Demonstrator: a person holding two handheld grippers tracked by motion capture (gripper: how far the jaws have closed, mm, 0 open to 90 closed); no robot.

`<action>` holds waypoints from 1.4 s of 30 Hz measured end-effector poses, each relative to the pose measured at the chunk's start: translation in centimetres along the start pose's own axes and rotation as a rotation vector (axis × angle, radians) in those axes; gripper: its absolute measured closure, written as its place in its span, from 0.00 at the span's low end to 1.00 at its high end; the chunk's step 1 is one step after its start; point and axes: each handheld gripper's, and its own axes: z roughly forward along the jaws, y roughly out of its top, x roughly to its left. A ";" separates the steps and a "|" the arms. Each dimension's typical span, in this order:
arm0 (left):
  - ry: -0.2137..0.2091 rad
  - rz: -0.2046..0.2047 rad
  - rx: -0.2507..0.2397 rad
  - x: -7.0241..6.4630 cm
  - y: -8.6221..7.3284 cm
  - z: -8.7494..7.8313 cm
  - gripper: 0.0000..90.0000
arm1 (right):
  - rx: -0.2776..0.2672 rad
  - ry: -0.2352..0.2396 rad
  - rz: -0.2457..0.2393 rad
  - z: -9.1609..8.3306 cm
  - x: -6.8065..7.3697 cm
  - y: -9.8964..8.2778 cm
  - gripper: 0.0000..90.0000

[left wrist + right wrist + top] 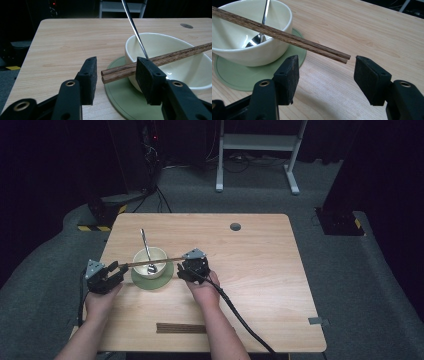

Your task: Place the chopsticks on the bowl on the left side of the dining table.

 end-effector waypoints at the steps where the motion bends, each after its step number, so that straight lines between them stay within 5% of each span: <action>1: -0.003 -0.001 -0.003 0.0 0.0 -0.1 0.56 | -0.003 -0.003 0.001 0.0 -0.1 0.0 0.41; 7: -0.001 0.063 0.021 0.0 -0.4 -1.4 0.50 | -0.015 -0.019 0.008 -0.7 -0.3 0.0 0.50; 16: 0.010 0.078 0.063 0.2 -0.7 -1.0 0.55 | -0.008 -0.060 -0.002 -0.9 -0.2 -0.6 0.62; 27: 0.026 0.049 0.060 0.5 -0.6 -0.3 0.68 | -0.018 -0.076 0.019 -0.9 0.1 -1.1 0.71; 42: 0.036 0.017 0.047 0.6 -0.3 0.6 0.74 | -0.032 -0.079 0.032 -1.2 -0.1 -1.2 0.82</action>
